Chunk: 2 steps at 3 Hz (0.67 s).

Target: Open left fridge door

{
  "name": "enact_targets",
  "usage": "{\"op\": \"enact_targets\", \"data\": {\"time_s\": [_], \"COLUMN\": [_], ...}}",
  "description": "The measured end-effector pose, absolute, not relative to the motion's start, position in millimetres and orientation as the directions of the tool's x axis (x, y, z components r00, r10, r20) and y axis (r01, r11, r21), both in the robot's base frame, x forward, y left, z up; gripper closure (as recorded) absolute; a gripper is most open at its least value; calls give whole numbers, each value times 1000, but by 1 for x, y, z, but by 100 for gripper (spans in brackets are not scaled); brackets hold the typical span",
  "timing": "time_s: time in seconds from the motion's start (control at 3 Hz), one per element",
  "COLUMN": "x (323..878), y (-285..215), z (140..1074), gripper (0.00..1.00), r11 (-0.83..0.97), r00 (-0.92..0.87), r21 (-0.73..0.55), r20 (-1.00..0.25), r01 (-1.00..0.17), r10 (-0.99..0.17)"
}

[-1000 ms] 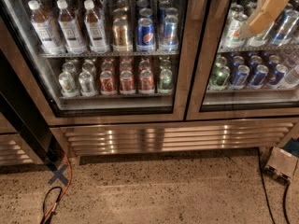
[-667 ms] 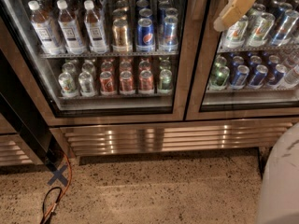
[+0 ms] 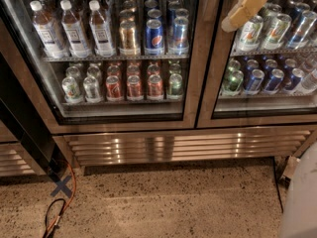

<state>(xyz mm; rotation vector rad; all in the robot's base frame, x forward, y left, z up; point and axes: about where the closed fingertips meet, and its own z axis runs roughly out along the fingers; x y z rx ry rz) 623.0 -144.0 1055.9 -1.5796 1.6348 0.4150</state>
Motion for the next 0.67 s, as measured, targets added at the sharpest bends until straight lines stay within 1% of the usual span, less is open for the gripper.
{"op": "enact_targets", "data": {"time_s": [0.67], "x": [621], "y": [-153], "z": [1054], "gripper": [0], "r11": [236], "r00": [85], "r21": [-290], "r20": [-778], "r01": [-927], "r10": [-623]}}
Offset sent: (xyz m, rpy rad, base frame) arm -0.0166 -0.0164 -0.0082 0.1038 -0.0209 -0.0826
